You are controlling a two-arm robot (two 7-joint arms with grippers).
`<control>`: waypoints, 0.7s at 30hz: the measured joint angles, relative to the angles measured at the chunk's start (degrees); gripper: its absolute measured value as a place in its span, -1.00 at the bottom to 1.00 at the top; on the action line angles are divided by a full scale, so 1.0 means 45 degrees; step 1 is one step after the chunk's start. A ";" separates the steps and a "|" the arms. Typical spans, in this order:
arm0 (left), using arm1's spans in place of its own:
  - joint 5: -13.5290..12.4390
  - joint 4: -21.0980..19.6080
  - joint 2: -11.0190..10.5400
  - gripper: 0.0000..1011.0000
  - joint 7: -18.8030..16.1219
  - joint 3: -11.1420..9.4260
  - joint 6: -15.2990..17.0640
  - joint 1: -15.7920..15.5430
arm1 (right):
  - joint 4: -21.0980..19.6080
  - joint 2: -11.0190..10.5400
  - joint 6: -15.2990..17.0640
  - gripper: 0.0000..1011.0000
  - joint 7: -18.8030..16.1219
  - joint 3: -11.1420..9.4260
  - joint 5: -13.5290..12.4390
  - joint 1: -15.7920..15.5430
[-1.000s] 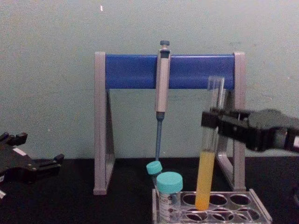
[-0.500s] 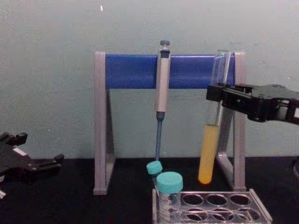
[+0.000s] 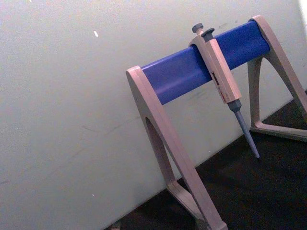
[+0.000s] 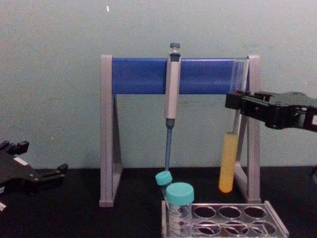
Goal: Pick up the test tube from the test tube rack, shake it, then place it back into the test tube rack.
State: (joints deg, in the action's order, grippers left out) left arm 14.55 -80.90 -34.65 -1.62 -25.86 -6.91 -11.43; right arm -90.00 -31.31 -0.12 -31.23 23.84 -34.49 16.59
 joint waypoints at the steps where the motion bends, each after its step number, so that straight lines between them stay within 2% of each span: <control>1: 0.0000 0.0001 0.0000 0.98 0.0000 0.0000 0.0000 0.0000 | -0.0018 -0.0021 0.0002 -0.55 0.0021 -0.0030 0.0005 -0.0020; 7: 0.0000 0.0000 0.0000 0.98 0.0000 0.0000 0.0000 0.0000 | -0.0307 -0.0278 0.0054 -0.55 0.0160 -0.0317 0.0032 -0.0298; 13: 0.0000 0.0000 0.0000 0.98 0.0000 0.0000 0.0000 0.0000 | -0.1126 -0.0855 0.0292 -0.55 0.0180 -0.0602 -0.0086 -0.1068; 17: 0.0000 0.0000 0.0000 0.98 0.0000 0.0000 0.0000 0.0001 | -0.1474 -0.1024 0.0391 -0.55 -0.0044 -0.0571 -0.0231 -0.1361; 21: 0.0000 0.0000 0.0000 0.98 0.0000 0.0000 0.0000 0.0000 | -0.1569 -0.0932 0.0392 -0.55 -0.0301 -0.0338 -0.0329 -0.1353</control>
State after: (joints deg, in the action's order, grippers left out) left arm 14.55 -80.90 -34.64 -1.62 -25.86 -6.91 -11.43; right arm -97.06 -35.50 1.65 -32.58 22.32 -35.97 10.50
